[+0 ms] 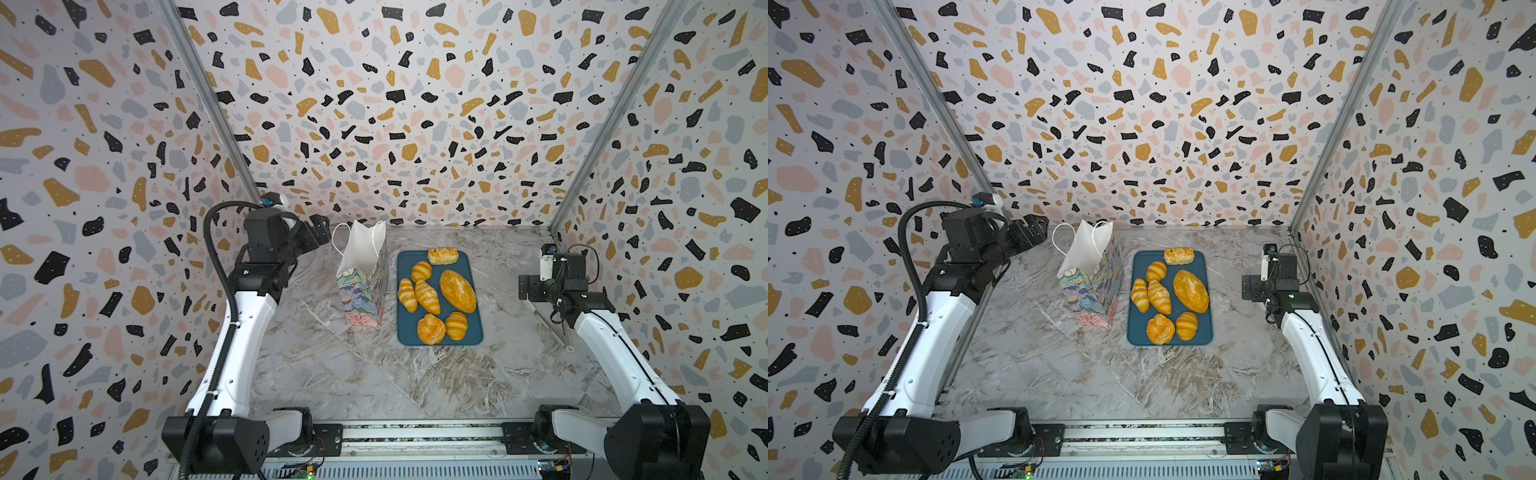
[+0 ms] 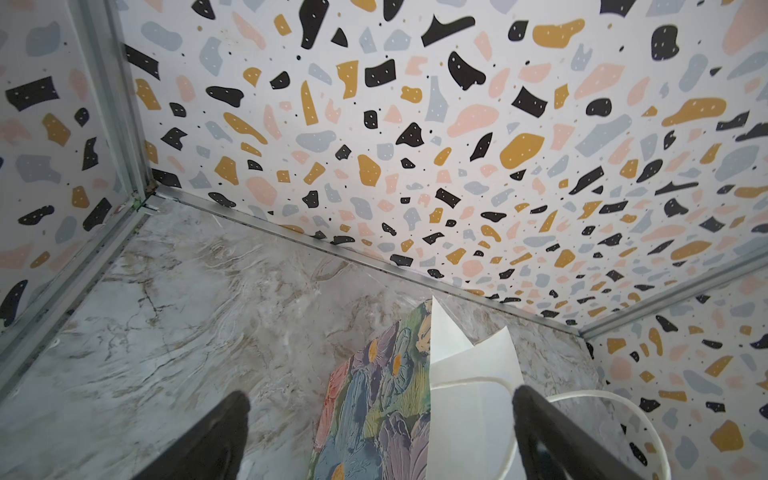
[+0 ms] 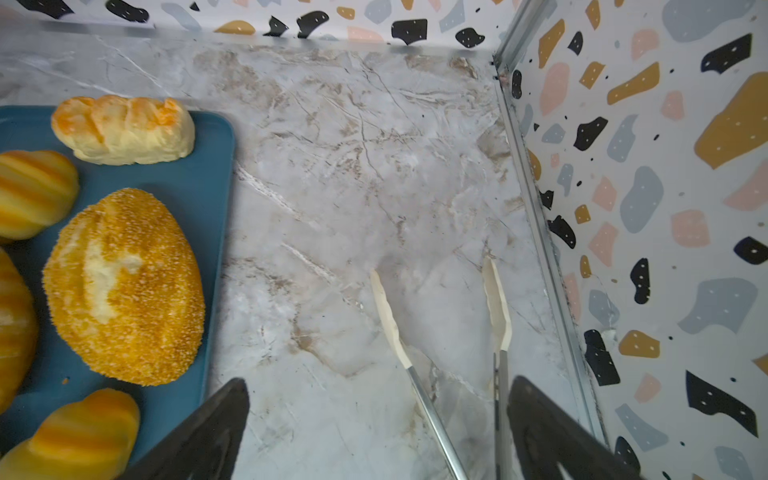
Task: Pack bread into a paper bag
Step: Pick up the pair of food tongs from the middle-right of the table.
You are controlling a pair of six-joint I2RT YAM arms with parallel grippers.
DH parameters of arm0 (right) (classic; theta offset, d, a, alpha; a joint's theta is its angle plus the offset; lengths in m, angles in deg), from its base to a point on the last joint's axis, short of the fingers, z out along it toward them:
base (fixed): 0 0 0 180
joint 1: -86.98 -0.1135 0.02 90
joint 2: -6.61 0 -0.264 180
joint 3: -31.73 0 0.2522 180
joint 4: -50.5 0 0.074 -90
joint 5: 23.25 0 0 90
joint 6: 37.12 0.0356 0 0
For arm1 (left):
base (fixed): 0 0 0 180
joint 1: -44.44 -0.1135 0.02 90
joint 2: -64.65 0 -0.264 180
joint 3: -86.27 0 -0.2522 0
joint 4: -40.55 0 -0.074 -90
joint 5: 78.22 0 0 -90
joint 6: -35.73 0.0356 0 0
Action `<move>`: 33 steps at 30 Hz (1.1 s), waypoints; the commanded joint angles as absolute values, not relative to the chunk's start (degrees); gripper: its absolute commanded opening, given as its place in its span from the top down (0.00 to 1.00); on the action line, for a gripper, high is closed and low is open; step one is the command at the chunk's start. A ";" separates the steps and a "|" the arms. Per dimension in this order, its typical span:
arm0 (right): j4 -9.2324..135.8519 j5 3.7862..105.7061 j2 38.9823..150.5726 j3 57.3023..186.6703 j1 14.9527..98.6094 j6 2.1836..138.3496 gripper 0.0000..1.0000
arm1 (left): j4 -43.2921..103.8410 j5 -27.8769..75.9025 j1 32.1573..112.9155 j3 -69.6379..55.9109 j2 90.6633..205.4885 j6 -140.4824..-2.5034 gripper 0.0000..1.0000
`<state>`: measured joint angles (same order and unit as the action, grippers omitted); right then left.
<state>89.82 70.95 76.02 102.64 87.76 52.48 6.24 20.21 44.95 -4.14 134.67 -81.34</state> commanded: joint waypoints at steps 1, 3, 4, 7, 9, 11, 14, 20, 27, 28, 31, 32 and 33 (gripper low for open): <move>96.67 68.73 80.24 107.83 89.99 49.09 0.01 | 11.15 18.57 44.53 -7.51 132.01 -85.62 0.01; 98.90 69.01 83.07 109.63 90.83 47.33 0.01 | 10.30 18.21 44.53 -7.93 131.95 -85.56 0.01; 99.97 69.19 84.60 110.38 91.39 46.63 0.01 | 9.76 18.17 44.48 -7.97 132.10 -85.65 0.01; 101.71 70.19 87.64 112.15 93.09 45.76 0.01 | 9.65 18.63 44.53 -8.86 132.23 -86.65 0.01; 101.64 72.08 88.11 111.81 93.89 45.67 0.01 | 9.57 18.33 44.56 -9.23 132.08 -86.70 0.00; 100.71 71.80 88.09 110.84 95.39 45.72 0.01 | 9.23 17.22 44.53 -9.39 131.97 -86.68 0.01; 100.43 72.48 88.41 110.06 96.38 46.07 0.01 | 9.90 16.28 44.53 -10.10 131.97 -86.76 0.00; 101.01 74.61 91.54 110.12 96.74 48.44 0.01 | 10.97 15.38 44.53 -11.44 132.66 -87.08 0.00; 100.13 77.16 93.70 108.04 96.74 49.53 0.01 | 11.51 14.42 44.53 -11.98 133.39 -87.19 0.01; 100.03 77.42 94.16 107.82 96.74 49.61 0.01 | 11.55 14.51 44.53 -11.82 133.53 -87.31 0.01; 99.45 77.63 95.77 107.09 96.74 50.26 0.01 | 11.50 14.81 44.52 -11.55 133.60 -87.66 0.00; 98.94 77.62 96.10 106.66 96.74 50.33 0.01 | 11.59 14.86 44.48 -11.59 133.49 -87.75 0.01; 98.42 77.50 96.57 106.14 96.74 50.43 0.01 | 11.67 14.92 44.44 -11.65 133.38 -87.91 0.01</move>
<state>98.54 76.55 96.02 107.27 96.72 49.05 9.01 15.27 44.80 -11.37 133.62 -87.29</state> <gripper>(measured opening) 0.988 0.995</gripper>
